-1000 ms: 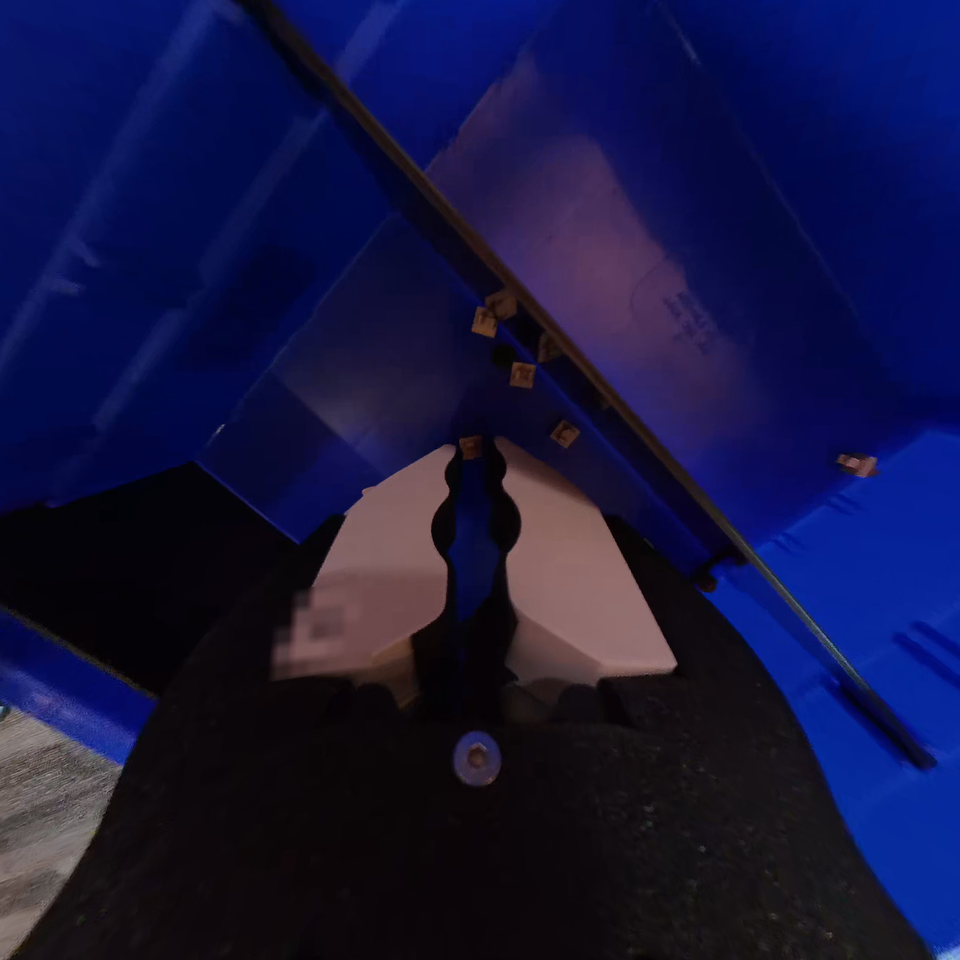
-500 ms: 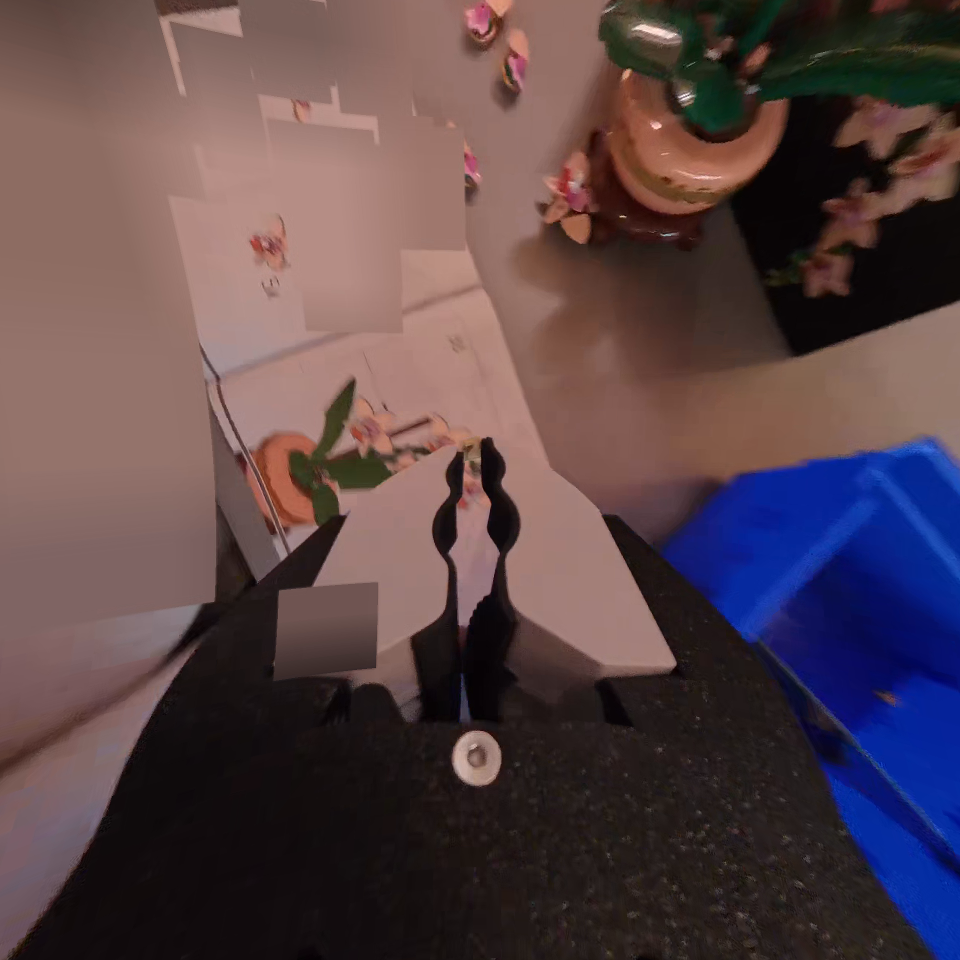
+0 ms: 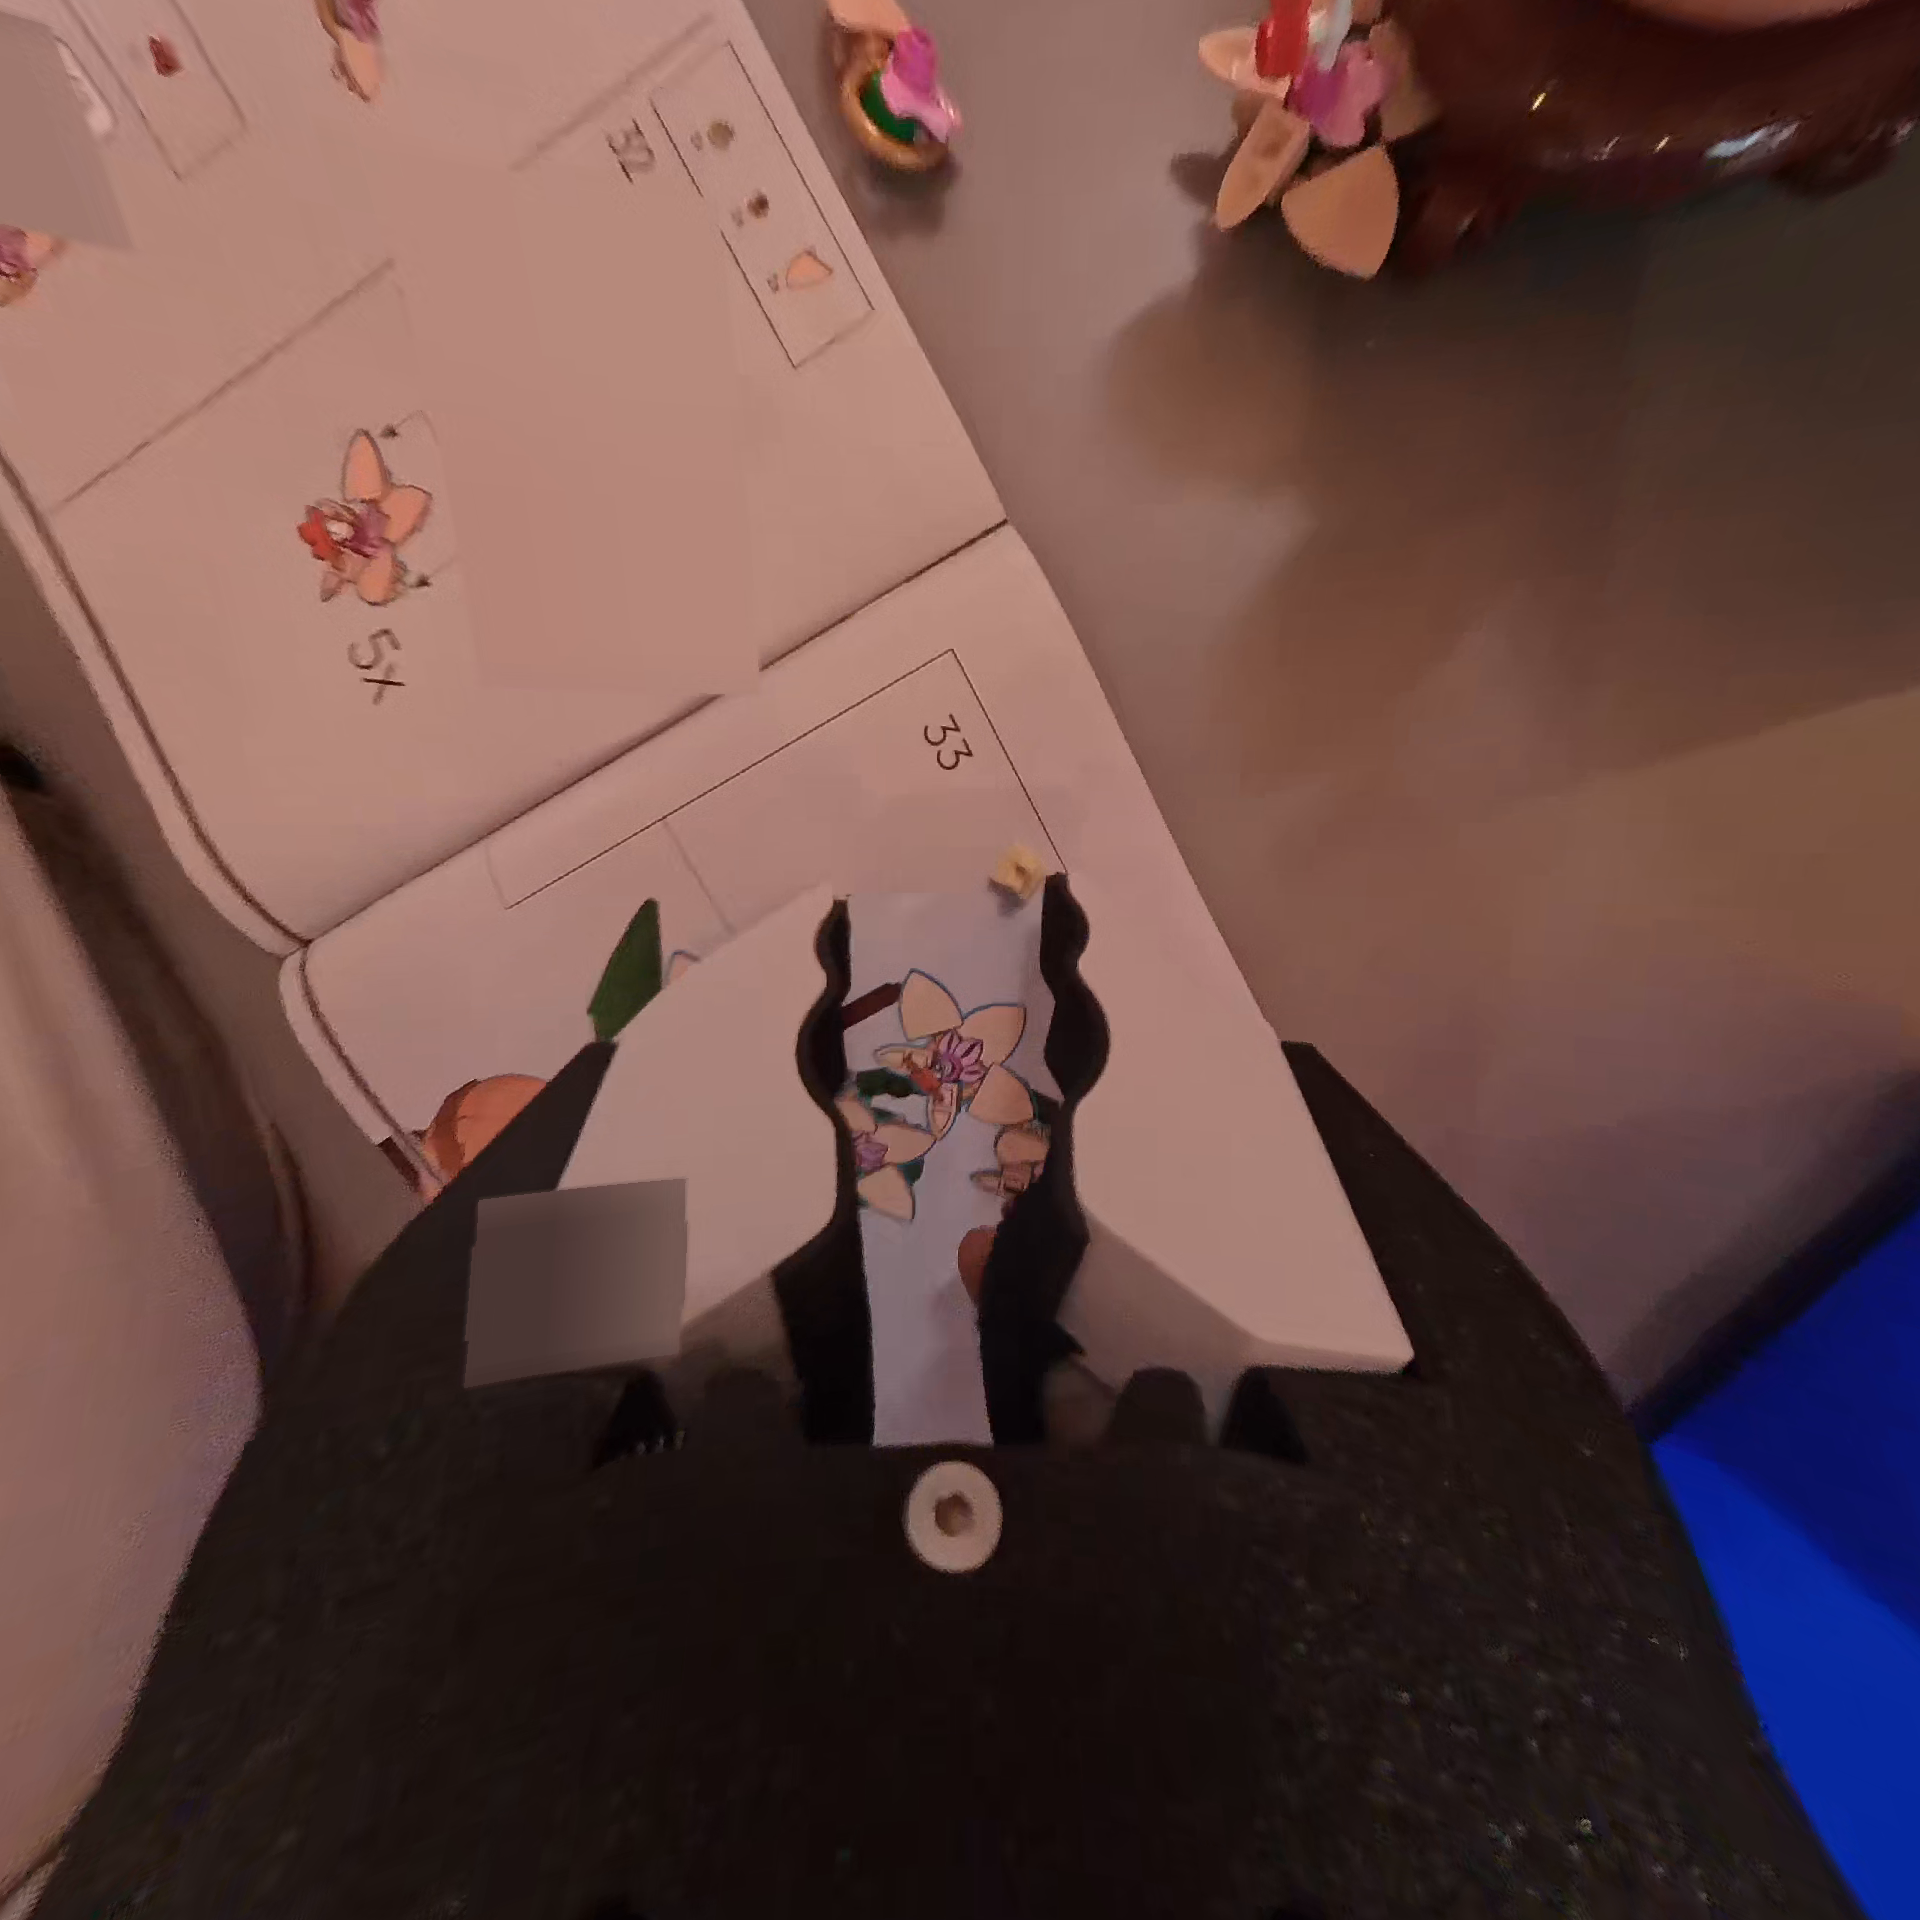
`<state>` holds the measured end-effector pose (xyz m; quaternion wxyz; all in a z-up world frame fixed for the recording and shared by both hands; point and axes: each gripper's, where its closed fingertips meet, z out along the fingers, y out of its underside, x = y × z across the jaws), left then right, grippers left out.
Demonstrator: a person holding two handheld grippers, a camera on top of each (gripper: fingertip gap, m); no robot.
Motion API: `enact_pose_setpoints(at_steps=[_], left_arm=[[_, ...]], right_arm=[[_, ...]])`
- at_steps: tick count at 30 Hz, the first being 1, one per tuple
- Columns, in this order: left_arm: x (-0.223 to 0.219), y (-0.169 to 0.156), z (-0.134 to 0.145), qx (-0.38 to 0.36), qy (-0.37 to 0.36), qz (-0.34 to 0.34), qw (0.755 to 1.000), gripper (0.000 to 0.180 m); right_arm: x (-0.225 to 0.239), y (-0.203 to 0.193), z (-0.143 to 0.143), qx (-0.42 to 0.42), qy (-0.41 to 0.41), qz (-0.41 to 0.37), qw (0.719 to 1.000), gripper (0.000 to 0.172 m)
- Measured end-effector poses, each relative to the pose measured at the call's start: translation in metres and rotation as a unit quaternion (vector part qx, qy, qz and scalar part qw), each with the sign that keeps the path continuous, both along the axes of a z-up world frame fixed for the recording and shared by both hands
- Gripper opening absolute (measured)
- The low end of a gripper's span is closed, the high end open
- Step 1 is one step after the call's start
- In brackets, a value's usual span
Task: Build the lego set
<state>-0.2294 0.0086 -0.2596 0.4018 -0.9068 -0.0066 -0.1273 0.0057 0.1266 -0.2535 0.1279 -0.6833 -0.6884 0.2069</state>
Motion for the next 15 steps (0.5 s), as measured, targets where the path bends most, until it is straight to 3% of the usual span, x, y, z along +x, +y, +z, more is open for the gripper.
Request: enact_pose_setpoints(at_steps=[3, 5, 7, 9, 10, 12, 15], left_arm=[[0.000, 0.000, 0.000, -0.001, -0.008, 0.001, 1.000, 0.006], [0.000, 0.000, 0.000, -0.001, -0.015, 0.002, 1.000, 0.006], [0.000, 0.000, 0.000, -0.001, -0.020, 0.002, 1.000, 0.006], [0.000, 0.000, 0.000, -0.001, -0.022, 0.002, 1.000, 0.006], [0.000, 0.000, 0.000, -0.001, -0.023, 0.002, 1.000, 0.006], [0.000, 0.000, 0.000, -0.001, -0.024, 0.002, 1.000, 0.006], [0.000, 0.000, 0.000, -0.002, -0.024, 0.002, 1.000, 0.006]], right_arm=[[0.007, -0.003, 0.038, 0.005, 0.052, 0.014, 0.999, 0.033], [0.025, 0.009, 0.080, 0.041, 0.096, 0.014, 0.994, 0.028], [0.059, 0.050, 0.129, 0.124, 0.135, -0.047, 0.982, 0.020], [0.108, 0.103, 0.159, 0.203, 0.126, -0.123, 0.963, 0.011], [0.135, 0.126, 0.157, 0.216, 0.093, -0.153, 0.960, 0.012], [0.177, 0.156, 0.126, 0.170, 0.005, -0.185, 0.968, 0.015], [0.199, 0.179, 0.071, 0.109, -0.069, -0.170, 0.977, 0.015]])
